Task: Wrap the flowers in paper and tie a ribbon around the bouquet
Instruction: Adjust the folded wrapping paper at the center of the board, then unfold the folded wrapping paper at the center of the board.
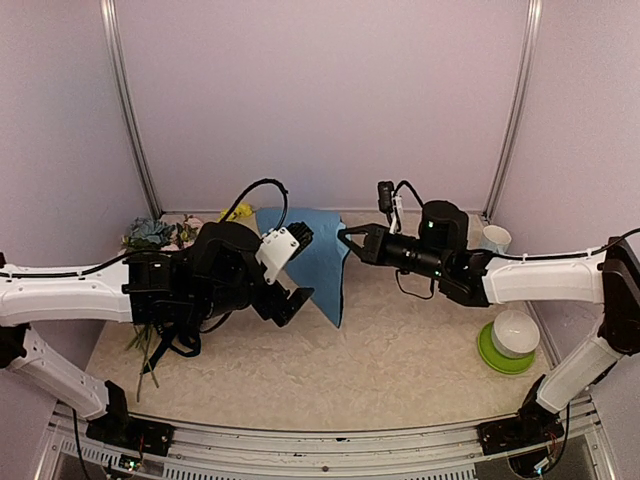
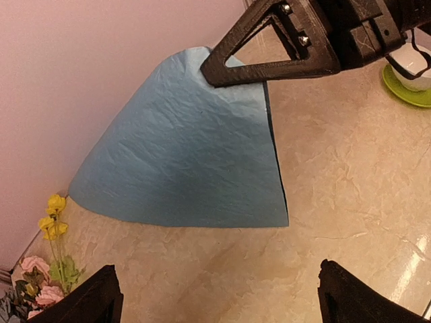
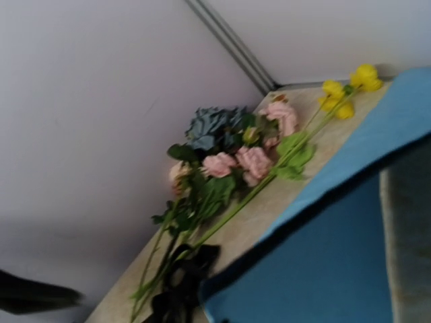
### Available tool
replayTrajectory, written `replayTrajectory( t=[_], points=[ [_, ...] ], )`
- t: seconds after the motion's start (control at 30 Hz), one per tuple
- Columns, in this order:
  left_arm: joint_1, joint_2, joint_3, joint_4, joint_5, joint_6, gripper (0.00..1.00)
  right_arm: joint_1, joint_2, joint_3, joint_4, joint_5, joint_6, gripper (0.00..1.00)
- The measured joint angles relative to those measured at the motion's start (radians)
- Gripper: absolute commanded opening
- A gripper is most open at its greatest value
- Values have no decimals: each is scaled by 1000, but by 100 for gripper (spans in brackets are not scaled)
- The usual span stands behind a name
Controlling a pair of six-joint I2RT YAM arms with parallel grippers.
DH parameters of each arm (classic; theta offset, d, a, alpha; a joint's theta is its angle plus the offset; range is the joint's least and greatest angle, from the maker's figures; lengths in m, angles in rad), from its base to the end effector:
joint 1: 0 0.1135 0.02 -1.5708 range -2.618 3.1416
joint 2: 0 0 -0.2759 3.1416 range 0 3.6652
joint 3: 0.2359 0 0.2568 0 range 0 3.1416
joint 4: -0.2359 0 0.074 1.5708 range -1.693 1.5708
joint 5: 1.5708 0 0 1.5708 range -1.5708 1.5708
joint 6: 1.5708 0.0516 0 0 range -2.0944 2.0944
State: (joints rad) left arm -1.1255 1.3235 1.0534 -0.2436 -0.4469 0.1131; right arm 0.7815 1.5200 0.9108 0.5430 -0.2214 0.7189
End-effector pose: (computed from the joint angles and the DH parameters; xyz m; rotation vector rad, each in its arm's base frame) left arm 0.1554 -0.2739 0.3130 0.9526 1.7972 -0.1702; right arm 0.2541 0.2681 0.2872 -0.2436 1.7941 1.2955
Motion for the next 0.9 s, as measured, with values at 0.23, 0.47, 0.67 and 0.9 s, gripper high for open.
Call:
replayTrajectory(
  t=[0.23, 0.47, 0.67, 0.9],
  points=[
    [0, 125, 2, 137, -81, 7, 94, 24, 0, 0, 2, 6, 40, 0],
    [1, 168, -35, 283, -65, -48, 89, 51, 0, 4, 11, 42, 69, 0],
    [1, 168, -93, 365, -58, -73, 88, 85, 6, 48, 10, 71, 71, 0],
    [0, 164, -121, 443, -138, -76, 76, 101, 26, 82, 11, 90, 67, 0]
  ],
)
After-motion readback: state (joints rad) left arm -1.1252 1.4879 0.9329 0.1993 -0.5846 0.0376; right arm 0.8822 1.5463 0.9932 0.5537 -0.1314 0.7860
